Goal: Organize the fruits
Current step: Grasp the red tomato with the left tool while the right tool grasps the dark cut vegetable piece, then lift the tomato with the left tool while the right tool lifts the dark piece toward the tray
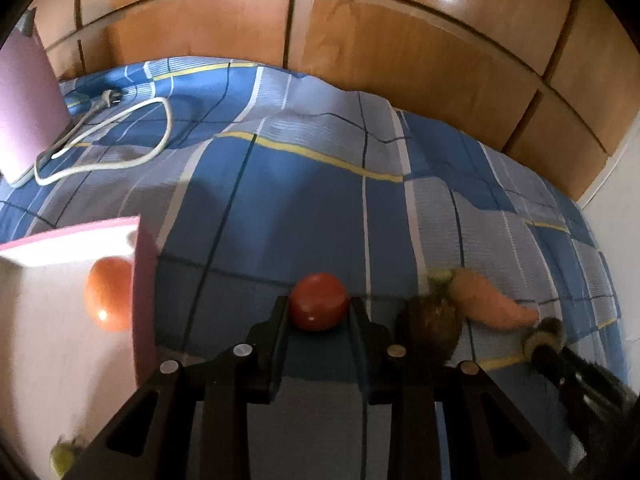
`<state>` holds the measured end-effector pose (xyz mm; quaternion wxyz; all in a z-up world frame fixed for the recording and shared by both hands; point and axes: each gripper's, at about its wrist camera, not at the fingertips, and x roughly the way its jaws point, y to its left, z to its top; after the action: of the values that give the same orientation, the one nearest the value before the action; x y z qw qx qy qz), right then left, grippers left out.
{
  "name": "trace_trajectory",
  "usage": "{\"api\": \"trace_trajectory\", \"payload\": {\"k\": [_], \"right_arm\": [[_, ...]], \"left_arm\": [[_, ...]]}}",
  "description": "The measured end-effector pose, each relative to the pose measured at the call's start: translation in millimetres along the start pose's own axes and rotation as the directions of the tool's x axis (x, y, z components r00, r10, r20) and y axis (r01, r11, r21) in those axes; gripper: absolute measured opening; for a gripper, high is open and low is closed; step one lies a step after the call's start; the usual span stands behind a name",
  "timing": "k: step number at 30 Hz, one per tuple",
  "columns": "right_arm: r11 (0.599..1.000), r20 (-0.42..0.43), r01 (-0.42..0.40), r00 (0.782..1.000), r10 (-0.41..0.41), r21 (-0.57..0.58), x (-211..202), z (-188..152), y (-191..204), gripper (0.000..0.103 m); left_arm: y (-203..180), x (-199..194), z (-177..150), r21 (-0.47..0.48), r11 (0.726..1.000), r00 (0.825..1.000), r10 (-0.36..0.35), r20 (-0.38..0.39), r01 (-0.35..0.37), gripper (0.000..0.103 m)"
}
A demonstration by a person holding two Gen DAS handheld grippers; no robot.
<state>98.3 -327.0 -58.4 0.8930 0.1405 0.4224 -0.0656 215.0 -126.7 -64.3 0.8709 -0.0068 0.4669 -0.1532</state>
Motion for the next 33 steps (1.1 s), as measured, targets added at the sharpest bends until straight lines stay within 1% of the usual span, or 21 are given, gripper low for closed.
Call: {"api": "trace_trajectory", "payload": {"k": [5,8,11,17,18,27,30,33], "right_arm": [[1.0,-0.014,-0.022,1.0,0.021,-0.006,-7,-4,1,0.029],[0.998,-0.031,-0.061,0.998,0.061,0.012,-13,-10,-2,0.029],[0.997,-0.032,-0.078,0.996,0.078,0.007,-21,-17,-2,0.028],[0.993,-0.04,-0.118,0.992,0.119,0.016,-32,-24,-3,0.026],[0.993,-0.043,-0.118,0.992,0.119,0.013,-33,-26,-3,0.026],[0.993,-0.055,-0.119,0.991,0.119,0.007,-28,-24,0,0.027],[0.993,-0.056,-0.121,0.991,0.121,-0.001,-26,-23,2,0.03],[0.993,-0.056,-0.114,0.992,0.113,-0.012,-23,-21,4,0.033]], "left_arm": [[-4,-16,-18,-0.014,0.999,0.999,-0.032,-0.013,0.032,0.029],[-14,-26,-36,0.002,0.998,0.998,-0.058,-0.023,0.059,0.029],[-22,-35,-57,0.008,0.996,0.996,-0.086,-0.035,0.086,0.029],[-41,-45,-84,0.072,0.992,0.994,-0.106,0.006,0.105,0.029],[-42,-44,-84,0.082,0.991,0.995,-0.104,0.011,0.103,0.029],[-42,-40,-79,0.066,0.993,0.995,-0.101,0.011,0.1,0.031],[-39,-40,-79,0.052,0.992,0.993,-0.114,0.01,0.113,0.031],[-39,-40,-79,0.057,0.991,0.993,-0.119,0.017,0.118,0.031]]}}
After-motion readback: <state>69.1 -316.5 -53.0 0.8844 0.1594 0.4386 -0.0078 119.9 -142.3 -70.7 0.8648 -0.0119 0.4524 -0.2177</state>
